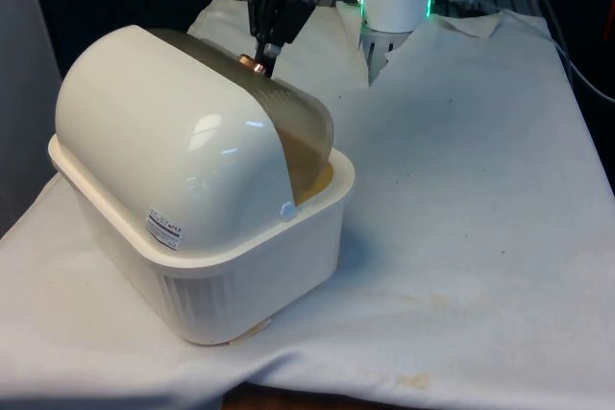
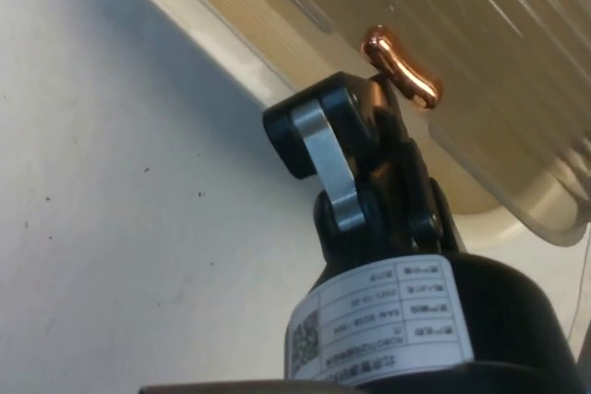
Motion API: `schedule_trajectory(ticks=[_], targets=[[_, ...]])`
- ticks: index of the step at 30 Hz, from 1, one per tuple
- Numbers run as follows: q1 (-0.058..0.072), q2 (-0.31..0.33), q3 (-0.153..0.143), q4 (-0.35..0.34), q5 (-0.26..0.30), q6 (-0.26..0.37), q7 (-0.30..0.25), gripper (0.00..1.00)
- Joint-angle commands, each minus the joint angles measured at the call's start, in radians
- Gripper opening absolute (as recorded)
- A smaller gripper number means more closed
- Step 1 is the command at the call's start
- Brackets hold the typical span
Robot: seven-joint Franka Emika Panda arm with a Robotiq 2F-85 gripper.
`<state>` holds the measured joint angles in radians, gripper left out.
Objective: Open the lid, then close it.
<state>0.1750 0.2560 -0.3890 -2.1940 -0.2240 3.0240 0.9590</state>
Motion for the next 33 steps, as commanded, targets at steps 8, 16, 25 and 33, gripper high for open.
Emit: schedule_trajectory(ticks=[8, 16, 25, 33], targets=[[0.0, -0.001, -0.009, 0.011, 0.0, 0.0, 0.0, 0.0], [0.0, 0.001, -0.02, 0.026, 0.0, 0.0, -0.003, 0.0], [0.01, 0.024, -0.06, 0.063, -0.02, 0.008, 0.014, 0.0], [0.01, 0.031, -0.07, 0.079, -0.019, 0.009, 0.013, 0.0]])
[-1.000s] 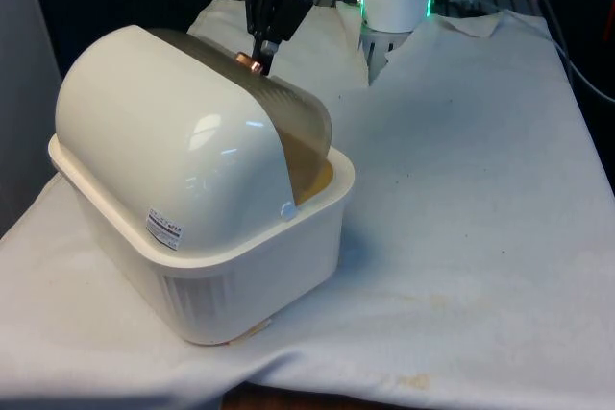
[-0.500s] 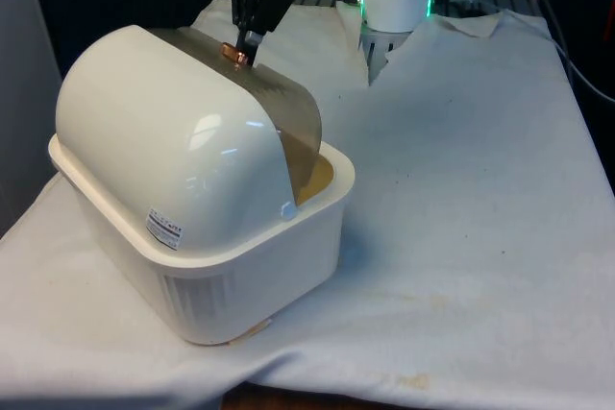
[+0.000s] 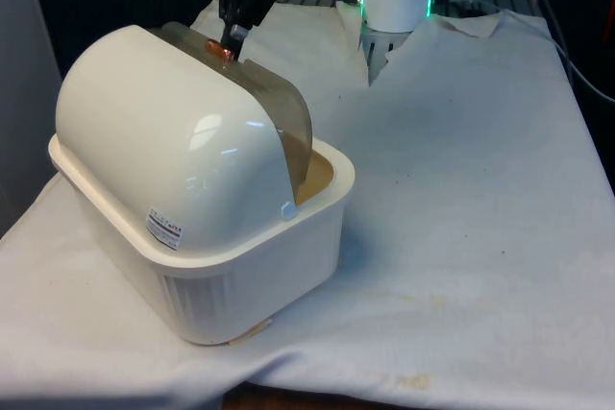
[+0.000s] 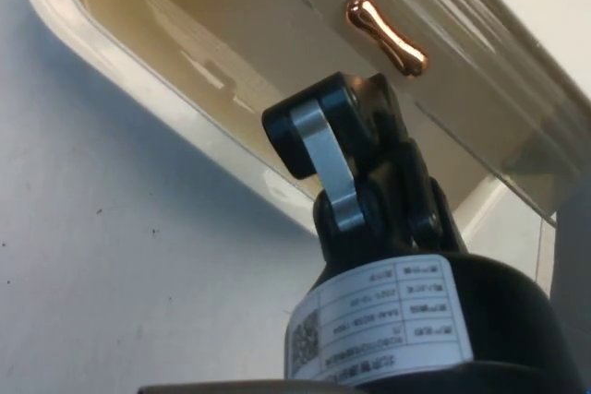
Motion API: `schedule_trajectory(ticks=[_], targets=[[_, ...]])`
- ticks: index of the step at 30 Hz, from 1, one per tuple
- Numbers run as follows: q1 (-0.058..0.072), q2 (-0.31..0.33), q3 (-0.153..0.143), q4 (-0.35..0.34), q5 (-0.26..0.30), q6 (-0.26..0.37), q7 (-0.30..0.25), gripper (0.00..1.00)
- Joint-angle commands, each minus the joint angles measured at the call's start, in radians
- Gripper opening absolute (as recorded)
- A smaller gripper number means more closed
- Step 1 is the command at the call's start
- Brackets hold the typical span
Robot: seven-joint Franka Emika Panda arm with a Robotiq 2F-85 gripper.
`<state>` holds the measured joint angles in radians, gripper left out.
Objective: Open the lid, then close it.
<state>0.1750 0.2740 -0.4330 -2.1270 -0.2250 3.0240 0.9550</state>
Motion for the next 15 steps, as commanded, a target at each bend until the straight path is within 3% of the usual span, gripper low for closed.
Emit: schedule_trajectory(ticks=[1, 2, 3, 9, 10, 11, 15], targets=[[0.01, 0.014, -0.027, 0.015, -0.018, 0.009, 0.017, 0.0], [0.0, 0.002, -0.001, 0.003, 0.0, 0.0, 0.0, 0.0], [0.01, 0.015, -0.029, 0.017, -0.018, 0.009, 0.017, 0.0], [0.011, 0.024, -0.037, 0.033, -0.017, 0.016, 0.019, 0.0], [0.0, 0.007, -0.01, 0.018, 0.0, 0.002, 0.0, 0.0], [0.011, 0.026, -0.038, 0.036, -0.017, 0.017, 0.02, 0.0], [0.011, 0.03, -0.042, 0.044, -0.016, 0.022, 0.022, 0.0]])
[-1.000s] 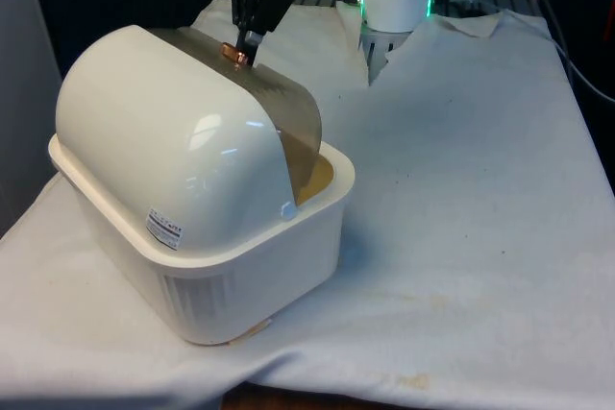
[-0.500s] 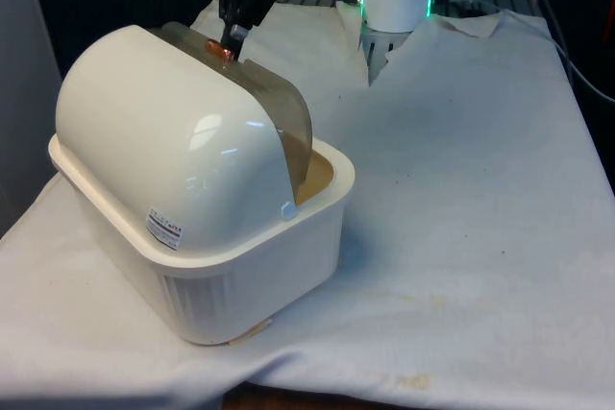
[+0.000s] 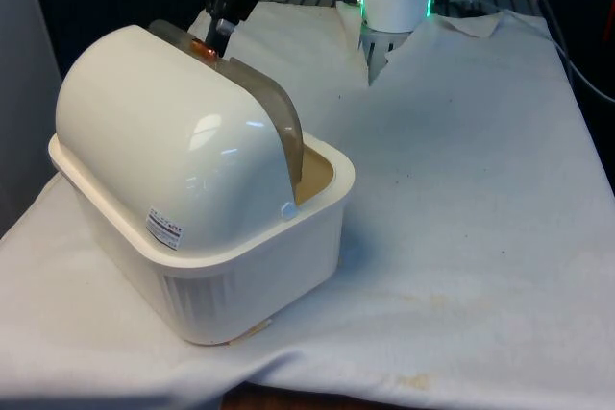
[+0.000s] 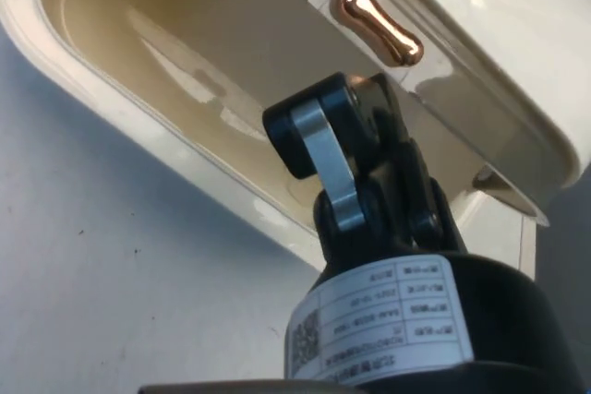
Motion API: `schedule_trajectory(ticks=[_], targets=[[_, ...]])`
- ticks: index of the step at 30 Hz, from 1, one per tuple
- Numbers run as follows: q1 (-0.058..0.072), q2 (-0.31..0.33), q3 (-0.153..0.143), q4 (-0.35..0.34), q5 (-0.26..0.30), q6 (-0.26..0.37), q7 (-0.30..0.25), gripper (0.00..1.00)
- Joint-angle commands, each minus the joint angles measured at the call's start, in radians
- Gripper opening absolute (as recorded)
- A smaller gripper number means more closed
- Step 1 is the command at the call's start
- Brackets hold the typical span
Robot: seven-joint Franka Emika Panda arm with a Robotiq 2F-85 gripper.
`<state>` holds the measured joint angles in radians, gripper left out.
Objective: Open the lid, then close it.
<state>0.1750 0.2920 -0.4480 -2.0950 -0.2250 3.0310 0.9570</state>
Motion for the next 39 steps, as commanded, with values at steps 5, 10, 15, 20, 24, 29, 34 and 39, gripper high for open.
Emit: schedule_trajectory(ticks=[5, 10, 15, 20, 24, 29, 34, 39], targets=[[0.013, 0.006, -0.028, 0.016, -0.014, 0.019, 0.02, 0.0], [0.013, 0.003, -0.023, 0.017, -0.011, 0.015, 0.017, 0.0], [0.012, -0.005, -0.017, 0.018, -0.009, 0.008, 0.011, 0.0], [0.007, -0.036, -0.006, 0.024, -0.004, -0.016, -0.013, 0.0], [0.003, -0.052, -0.002, 0.027, 0.0, -0.028, -0.032, 0.0], [0.001, -0.095, 0.008, 0.028, 0.008, -0.059, -0.075, 0.0], [0.003, -0.098, 0.0, 0.038, 0.0, -0.064, -0.091, 0.0], [0.001, -0.128, 0.017, 0.043, 0.016, -0.083, -0.146, 0.0]])
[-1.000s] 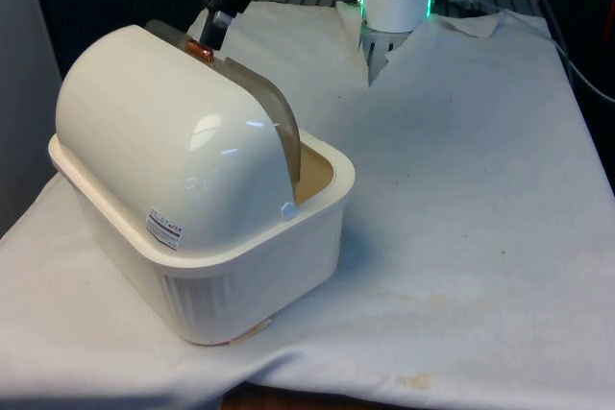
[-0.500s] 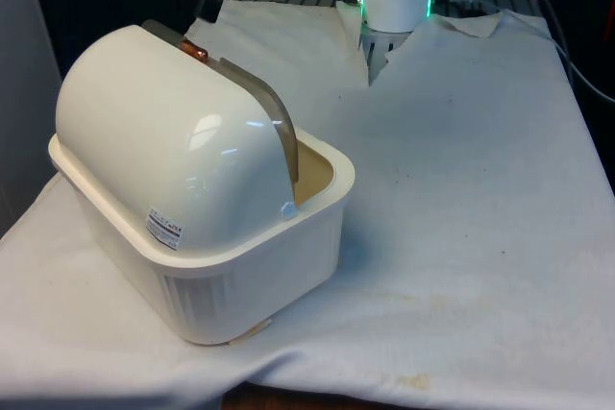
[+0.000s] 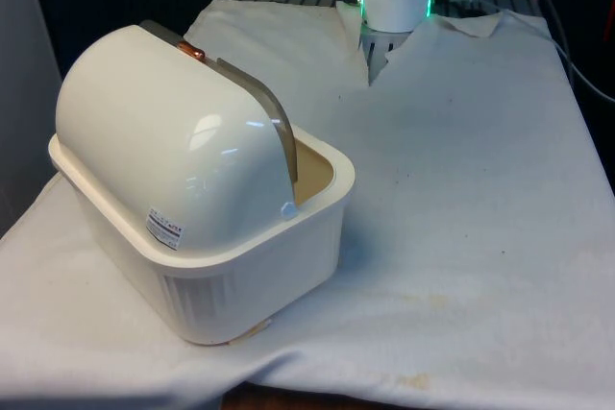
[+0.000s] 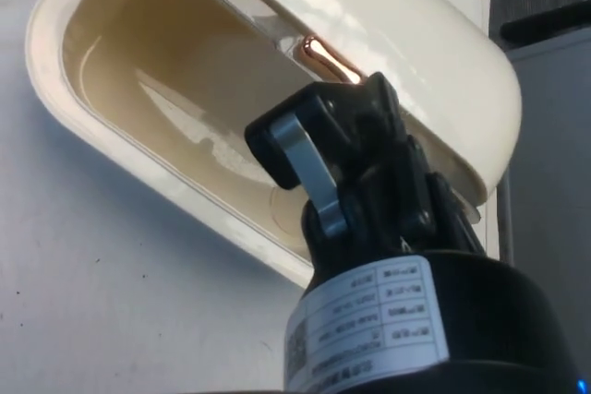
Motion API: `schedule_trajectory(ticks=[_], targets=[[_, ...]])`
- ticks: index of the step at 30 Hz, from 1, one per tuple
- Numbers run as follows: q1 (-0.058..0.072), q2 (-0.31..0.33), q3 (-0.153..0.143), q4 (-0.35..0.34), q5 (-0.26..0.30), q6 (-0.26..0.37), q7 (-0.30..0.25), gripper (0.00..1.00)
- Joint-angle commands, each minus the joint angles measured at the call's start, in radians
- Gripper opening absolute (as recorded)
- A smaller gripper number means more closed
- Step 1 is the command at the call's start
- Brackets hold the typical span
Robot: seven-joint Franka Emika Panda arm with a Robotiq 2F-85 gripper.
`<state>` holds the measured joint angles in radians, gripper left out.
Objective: Open the lid, then close it.
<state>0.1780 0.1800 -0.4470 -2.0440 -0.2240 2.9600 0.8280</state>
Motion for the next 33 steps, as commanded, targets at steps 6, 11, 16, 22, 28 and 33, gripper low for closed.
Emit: schedule_trajectory(ticks=[6, 11, 16, 22, 28, 33], targets=[[-0.002, -0.031, 0.025, 0.01, 0.025, -0.047, -0.059, 0.0], [0.0, -0.025, 0.014, 0.029, 0.005, -0.063, -0.063, 0.0], [-0.001, -0.05, 0.042, 0.023, 0.036, -0.113, -0.118, 0.0], [-0.001, -0.057, 0.052, 0.033, 0.05, -0.156, -0.156, 0.0], [0.0, -0.05, 0.048, 0.053, 0.057, -0.189, -0.185, 0.0], [0.0, -0.064, 0.07, 0.061, 0.116, -0.252, -0.26, 0.0]])
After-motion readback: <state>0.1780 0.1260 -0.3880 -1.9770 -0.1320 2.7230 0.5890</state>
